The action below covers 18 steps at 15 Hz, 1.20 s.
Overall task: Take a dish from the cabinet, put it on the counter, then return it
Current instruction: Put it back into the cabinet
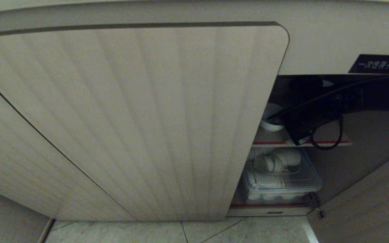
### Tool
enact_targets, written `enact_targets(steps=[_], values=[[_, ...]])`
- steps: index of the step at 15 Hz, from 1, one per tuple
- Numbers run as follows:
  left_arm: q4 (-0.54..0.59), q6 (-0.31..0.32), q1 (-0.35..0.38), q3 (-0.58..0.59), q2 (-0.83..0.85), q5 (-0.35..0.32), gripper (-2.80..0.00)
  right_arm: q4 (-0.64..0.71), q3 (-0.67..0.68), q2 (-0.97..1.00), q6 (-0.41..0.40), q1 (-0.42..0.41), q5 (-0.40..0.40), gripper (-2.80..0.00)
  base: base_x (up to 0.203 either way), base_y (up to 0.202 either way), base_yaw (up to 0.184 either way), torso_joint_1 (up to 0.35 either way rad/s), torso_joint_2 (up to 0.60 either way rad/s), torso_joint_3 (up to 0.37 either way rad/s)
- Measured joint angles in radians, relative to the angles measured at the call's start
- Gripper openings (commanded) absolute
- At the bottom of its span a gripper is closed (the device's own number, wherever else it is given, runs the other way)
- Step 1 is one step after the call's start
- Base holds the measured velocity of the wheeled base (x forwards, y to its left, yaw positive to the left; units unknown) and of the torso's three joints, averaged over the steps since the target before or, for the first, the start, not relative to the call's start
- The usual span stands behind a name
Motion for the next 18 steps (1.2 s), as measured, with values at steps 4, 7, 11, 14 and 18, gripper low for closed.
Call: enact_targets(steps=[4,7,11,14,18], values=[[0.000,0.000,0.000,0.000,0.000,0.000,-2.80,-0.002,0.001,0.000,-0.003,0.000,0.000,0.00,0.000,0.000,0.000,0.000,0.00,0.000],[0.000,0.000,0.000,0.000,0.000,0.000,-2.80,-0.002,0.001,-0.001,-0.014,0.000,-0.003,0.00,0.000,0.000,0.000,0.000,0.00,0.000],[0.000,-0.001,0.000,0.000,0.000,0.000,-2.80,0.001,0.006,-0.004,-0.053,0.003,-0.022,0.00,0.000,0.000,0.000,0.000,0.00,0.000],[0.000,0.000,0.000,0.000,0.000,0.000,-2.80,0.001,0.009,-0.004,-0.107,0.005,-0.053,0.00,0.000,0.000,0.000,0.000,0.00,0.000],[0.000,0.000,0.000,0.000,0.000,0.000,-2.80,0.001,0.013,-0.006,-0.135,0.007,-0.076,0.00,0.000,0.000,0.000,0.000,0.00,0.000]])
